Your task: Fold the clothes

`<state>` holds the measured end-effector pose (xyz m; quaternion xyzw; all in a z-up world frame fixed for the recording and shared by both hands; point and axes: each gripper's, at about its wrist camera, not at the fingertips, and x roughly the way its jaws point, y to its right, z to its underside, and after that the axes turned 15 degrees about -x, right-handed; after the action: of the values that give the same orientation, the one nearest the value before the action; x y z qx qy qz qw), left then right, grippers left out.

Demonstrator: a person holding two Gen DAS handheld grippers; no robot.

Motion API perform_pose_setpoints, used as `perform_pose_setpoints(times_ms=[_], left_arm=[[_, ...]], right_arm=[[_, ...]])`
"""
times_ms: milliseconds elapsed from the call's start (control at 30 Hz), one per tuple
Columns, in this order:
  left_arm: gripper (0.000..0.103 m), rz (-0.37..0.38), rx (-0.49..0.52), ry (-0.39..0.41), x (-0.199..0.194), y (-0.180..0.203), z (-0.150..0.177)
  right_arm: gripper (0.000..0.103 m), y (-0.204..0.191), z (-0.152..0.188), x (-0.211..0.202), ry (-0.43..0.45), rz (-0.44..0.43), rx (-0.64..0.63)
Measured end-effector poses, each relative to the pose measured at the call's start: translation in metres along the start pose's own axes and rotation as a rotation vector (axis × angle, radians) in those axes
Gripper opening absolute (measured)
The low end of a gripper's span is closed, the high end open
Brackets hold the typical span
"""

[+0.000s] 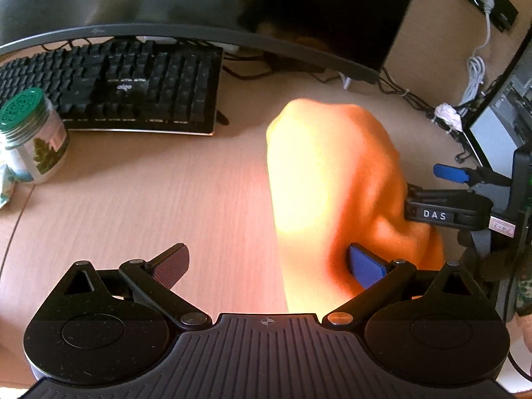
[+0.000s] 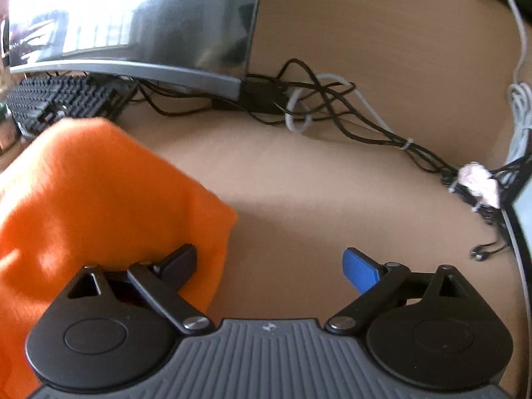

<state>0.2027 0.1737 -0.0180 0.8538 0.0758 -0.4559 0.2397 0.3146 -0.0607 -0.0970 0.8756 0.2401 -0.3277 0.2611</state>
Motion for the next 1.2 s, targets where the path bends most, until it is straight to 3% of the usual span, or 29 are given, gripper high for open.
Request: perform_pose_setpoints(times_ms=[133, 200, 267, 367, 467, 633, 833, 933, 1000, 1100, 1200], left_arm=[[0.103, -0.015, 0.012, 0.0, 0.001, 0.002, 0.002], [0.103, -0.022, 0.017, 0.0, 0.001, 0.002, 0.003], [0.103, -0.024, 0.007, -0.003, 0.003, 0.001, 0.004], [0.103, -0.02, 0.004, -0.002, 0.003, 0.001, 0.004], [0.103, -0.016, 0.013, 0.002, 0.002, 0.004, 0.005], [0.103, -0.017, 0.012, 0.013, -0.001, 0.006, 0.007], [0.103, -0.018, -0.036, 0.032, -0.005, 0.002, 0.019], [0.103, -0.014, -0.06, 0.041, -0.006, 0.0, 0.026], [0.103, -0.011, -0.077, 0.047, -0.007, -0.002, 0.031], [0.103, -0.008, -0.101, 0.055, -0.008, -0.004, 0.038], [0.103, -0.004, -0.127, 0.064, -0.01, -0.006, 0.044]], right_arm=[[0.094, 0.009, 0.005, -0.036, 0.053, -0.034, 0.058], [0.094, 0.01, 0.007, -0.059, 0.105, -0.098, 0.062], [0.094, 0.005, 0.013, -0.077, 0.132, -0.17, 0.027], [0.094, -0.015, 0.028, -0.086, 0.105, -0.25, -0.06], [0.094, -0.037, 0.042, -0.078, 0.035, -0.182, -0.165], [0.095, -0.038, 0.047, -0.072, -0.014, -0.156, -0.189], [0.099, -0.008, 0.009, -0.101, 0.122, -0.217, -0.164], [0.099, 0.013, -0.016, -0.109, 0.22, -0.248, -0.074], [0.099, 0.025, -0.031, -0.101, 0.263, -0.326, 0.032], [0.099, 0.024, -0.049, -0.074, 0.23, -0.41, 0.127], [0.099, 0.005, -0.056, -0.036, 0.116, -0.402, 0.145]])
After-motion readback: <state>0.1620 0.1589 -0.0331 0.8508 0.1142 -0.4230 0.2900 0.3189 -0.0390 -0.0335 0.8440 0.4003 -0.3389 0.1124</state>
